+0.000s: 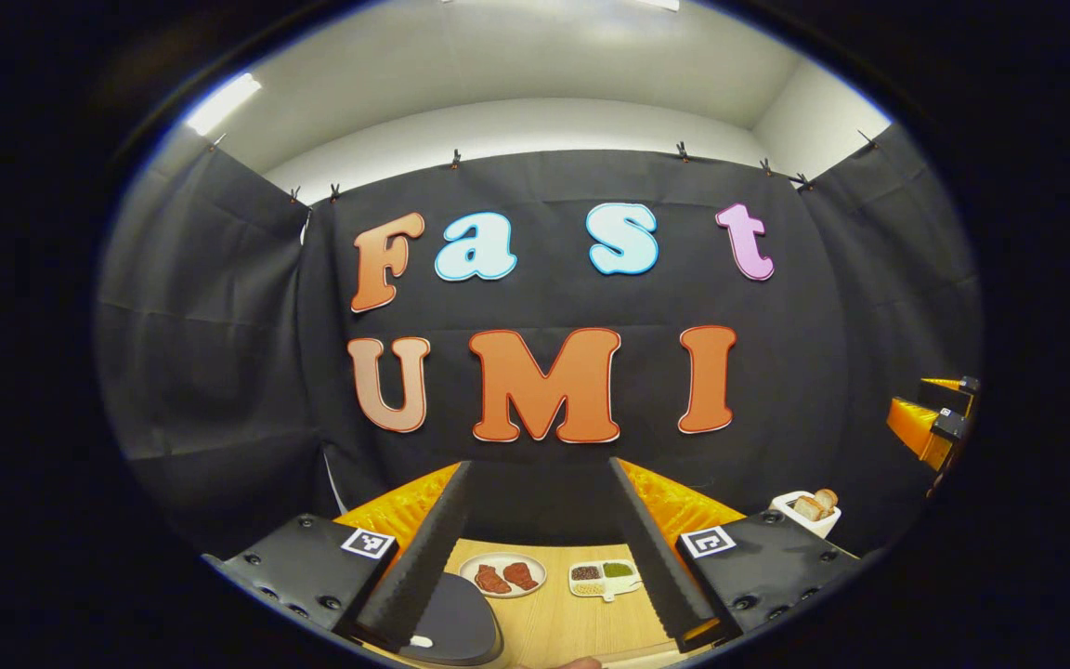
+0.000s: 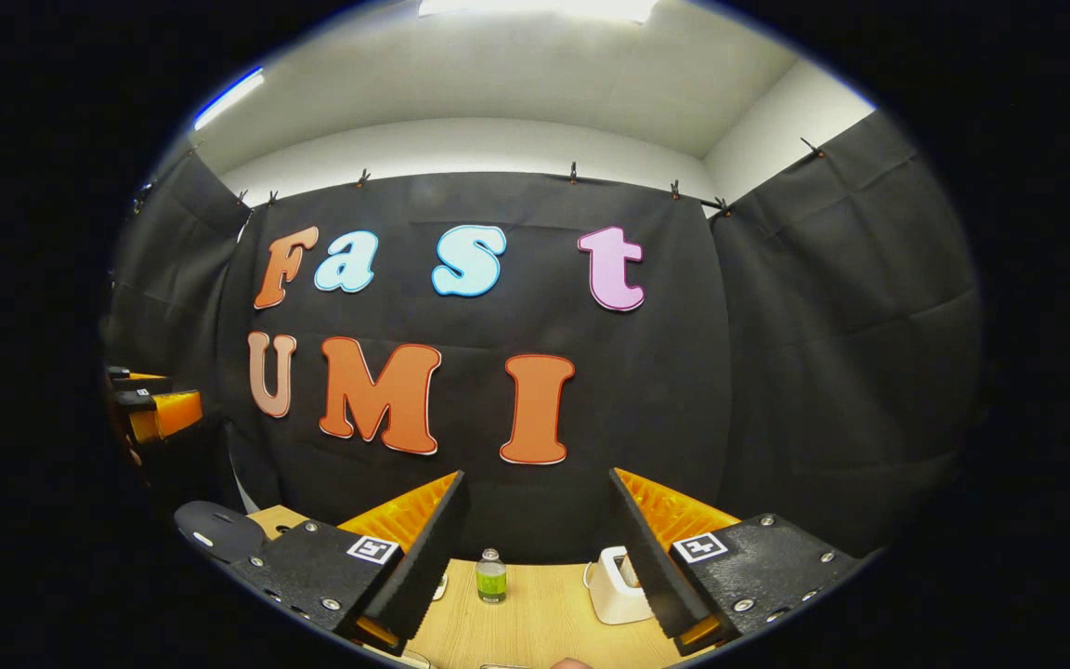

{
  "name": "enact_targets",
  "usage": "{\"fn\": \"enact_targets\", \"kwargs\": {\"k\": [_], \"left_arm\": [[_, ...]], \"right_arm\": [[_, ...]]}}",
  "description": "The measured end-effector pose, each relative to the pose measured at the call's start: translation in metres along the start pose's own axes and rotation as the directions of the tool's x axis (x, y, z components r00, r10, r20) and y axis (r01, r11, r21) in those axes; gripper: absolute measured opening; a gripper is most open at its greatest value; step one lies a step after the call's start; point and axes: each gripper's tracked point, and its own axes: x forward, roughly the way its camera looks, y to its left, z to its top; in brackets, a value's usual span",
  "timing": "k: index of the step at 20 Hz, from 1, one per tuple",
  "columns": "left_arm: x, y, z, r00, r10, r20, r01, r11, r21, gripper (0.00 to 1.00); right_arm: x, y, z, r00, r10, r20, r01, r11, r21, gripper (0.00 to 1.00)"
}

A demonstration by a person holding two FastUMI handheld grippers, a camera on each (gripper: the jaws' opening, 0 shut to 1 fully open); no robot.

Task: Close the left gripper, press the button to open the rice cooker; take a wooden spoon from the chopstick holder with the right hand, scoop a spoonful of rice and pour it into the rice cooker, then put the wooden spoon back into the chopstick holder.

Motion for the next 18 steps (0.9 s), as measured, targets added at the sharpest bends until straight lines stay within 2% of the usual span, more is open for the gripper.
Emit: {"fn": "enact_targets", "kwargs": {"k": [9, 18], "left_arm": [[-0.002, -0.006, 0.009, 0.999, -0.034, 0.033, 0.034, 0.999, 0.015, 0.98], [-0.003, 0.003, 0.014, 0.998, -0.039, 0.055, 0.038, 0.999, 0.017, 0.86]], "right_arm": [[0.003, 0.014, 0.009, 1.0, 0.024, 0.014, -0.024, 0.999, 0.024, 0.92], [-0.001, 0.017, 0.009, 1.0, 0.019, 0.003, -0.019, 1.0, 0.013, 0.92]]}}
